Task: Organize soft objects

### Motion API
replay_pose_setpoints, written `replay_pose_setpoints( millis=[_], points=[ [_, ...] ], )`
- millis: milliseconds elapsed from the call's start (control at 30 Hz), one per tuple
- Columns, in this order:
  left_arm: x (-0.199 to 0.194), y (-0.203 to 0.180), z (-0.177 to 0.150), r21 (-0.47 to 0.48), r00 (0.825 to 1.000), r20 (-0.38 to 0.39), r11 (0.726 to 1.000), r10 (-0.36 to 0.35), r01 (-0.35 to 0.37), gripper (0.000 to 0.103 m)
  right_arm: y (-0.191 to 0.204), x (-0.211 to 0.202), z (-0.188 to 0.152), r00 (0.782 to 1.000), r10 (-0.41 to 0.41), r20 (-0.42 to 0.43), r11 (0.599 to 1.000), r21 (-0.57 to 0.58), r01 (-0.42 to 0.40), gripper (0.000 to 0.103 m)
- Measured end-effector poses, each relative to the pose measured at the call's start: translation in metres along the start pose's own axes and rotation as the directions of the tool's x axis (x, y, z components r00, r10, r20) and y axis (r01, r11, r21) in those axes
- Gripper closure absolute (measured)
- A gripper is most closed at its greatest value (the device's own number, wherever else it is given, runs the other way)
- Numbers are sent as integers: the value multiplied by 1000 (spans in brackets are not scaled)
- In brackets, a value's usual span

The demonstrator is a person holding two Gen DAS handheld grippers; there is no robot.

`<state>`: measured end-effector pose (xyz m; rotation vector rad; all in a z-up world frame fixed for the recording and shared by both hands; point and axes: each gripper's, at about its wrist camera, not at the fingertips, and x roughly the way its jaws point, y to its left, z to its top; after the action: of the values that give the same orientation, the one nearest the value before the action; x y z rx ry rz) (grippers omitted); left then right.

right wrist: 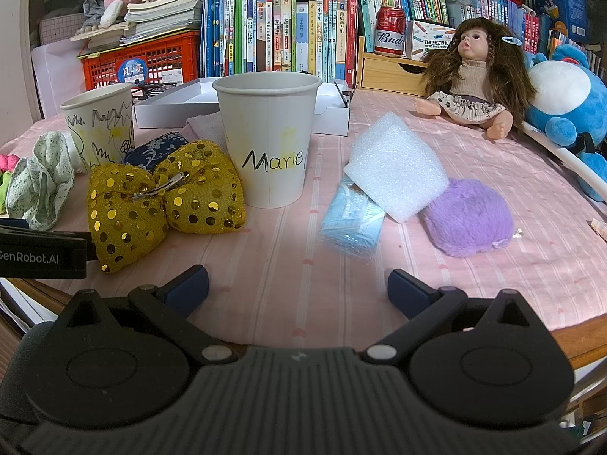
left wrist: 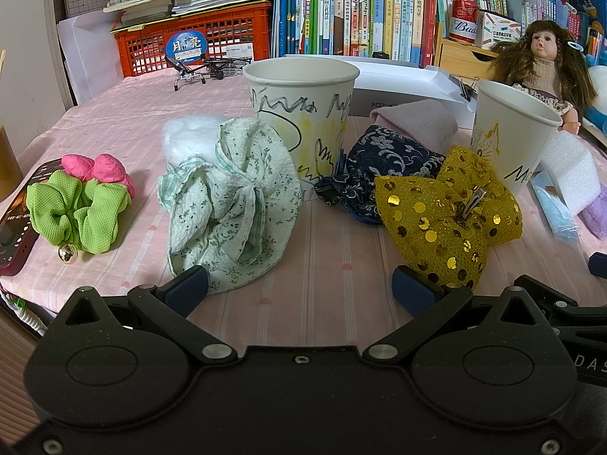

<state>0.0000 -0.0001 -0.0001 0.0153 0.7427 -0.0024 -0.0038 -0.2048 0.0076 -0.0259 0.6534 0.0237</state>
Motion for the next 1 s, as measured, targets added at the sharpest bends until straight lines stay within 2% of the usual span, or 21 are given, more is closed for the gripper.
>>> replay_pose_setpoints(
  millis=[400, 1000],
  points=[
    [-2, 4, -2, 9, 1000, 18, 1000, -10, 10, 0, -1, 0, 0, 1000, 0, 15, 1000, 2, 0, 0],
    [-3, 10, -14, 31, 994, 97, 999, -43, 40, 0, -3, -2, -7, 999, 8, 53, 1000, -1, -8, 0]
  ],
)
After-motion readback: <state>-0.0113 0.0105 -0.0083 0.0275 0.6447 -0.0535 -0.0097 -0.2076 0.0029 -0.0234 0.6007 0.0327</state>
